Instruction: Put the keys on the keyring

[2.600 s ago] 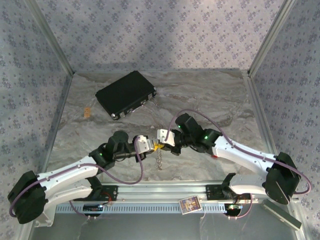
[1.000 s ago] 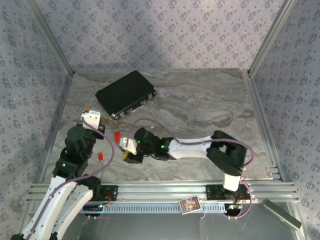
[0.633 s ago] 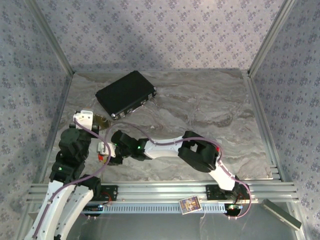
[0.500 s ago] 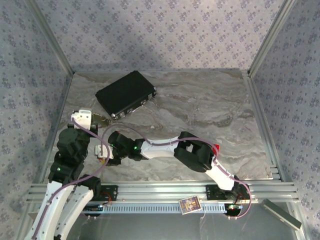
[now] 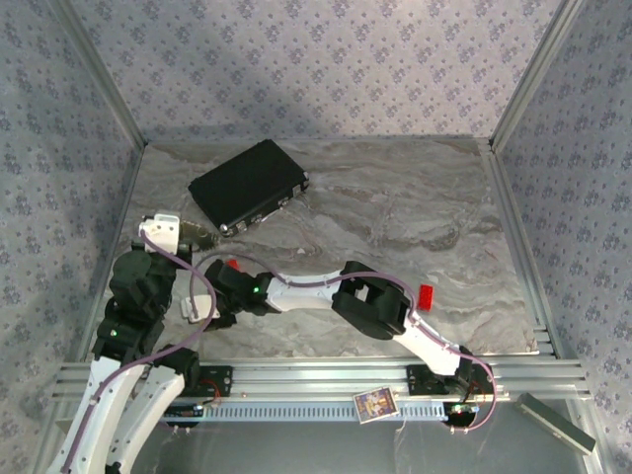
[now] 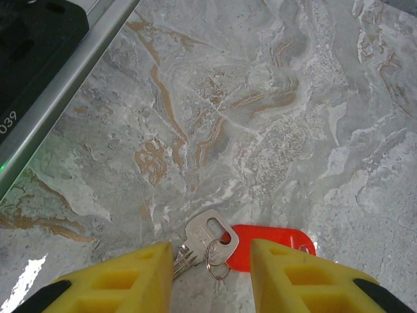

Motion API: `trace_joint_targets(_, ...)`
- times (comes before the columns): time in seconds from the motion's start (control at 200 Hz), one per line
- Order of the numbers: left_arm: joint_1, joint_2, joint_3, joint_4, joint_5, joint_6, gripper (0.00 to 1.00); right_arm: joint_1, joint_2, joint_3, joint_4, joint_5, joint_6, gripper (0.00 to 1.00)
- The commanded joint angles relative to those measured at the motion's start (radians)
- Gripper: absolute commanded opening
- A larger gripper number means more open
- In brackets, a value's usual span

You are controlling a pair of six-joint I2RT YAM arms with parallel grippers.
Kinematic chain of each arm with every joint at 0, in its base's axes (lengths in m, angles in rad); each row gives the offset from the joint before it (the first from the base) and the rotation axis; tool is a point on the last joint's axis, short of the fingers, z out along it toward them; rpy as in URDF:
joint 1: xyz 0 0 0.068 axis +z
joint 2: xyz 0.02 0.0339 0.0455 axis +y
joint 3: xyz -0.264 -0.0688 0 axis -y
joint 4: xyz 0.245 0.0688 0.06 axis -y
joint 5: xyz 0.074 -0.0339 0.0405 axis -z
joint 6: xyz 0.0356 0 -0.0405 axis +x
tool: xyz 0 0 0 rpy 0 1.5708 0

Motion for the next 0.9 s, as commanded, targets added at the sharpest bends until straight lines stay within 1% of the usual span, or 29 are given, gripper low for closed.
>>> trace_joint_targets(0.0, 0.006, 0.002, 0.043, 0.039, 0.015, 0.011, 0.0, 0.001, 0.045, 0.053, -0.067, 0.008, -0.053, 0.37)
trace_joint_targets(0.225, 0.007, 0.001, 0.044, 0.04, 0.026, 0.012, 0.0, 0.001, 0.078, 0.105, -0.117, -0.013, -0.071, 0.37)
trace_joint_targets(0.365, 0.007, 0.0, 0.046, 0.038, 0.028, 0.015, 0.0, 0.003, 0.093, 0.119, -0.115, 0.015, -0.072, 0.36)
trace_joint_targets(0.605, 0.007, 0.001, 0.045, 0.039, 0.04, 0.011, 0.0, 0.002, 0.111, 0.133, -0.098, 0.043, -0.058, 0.32)
trace_joint_targets(0.715, 0.007, -0.001, 0.045, 0.039, 0.044, 0.01, 0.0, 0.001, 0.122, 0.148, -0.105, 0.045, -0.056, 0.26)
trace_joint_targets(0.899, 0.007, 0.0, 0.042, 0.037, 0.046, 0.011, 0.0, 0.002, 0.119, 0.154, -0.132, 0.039, -0.061, 0.09)
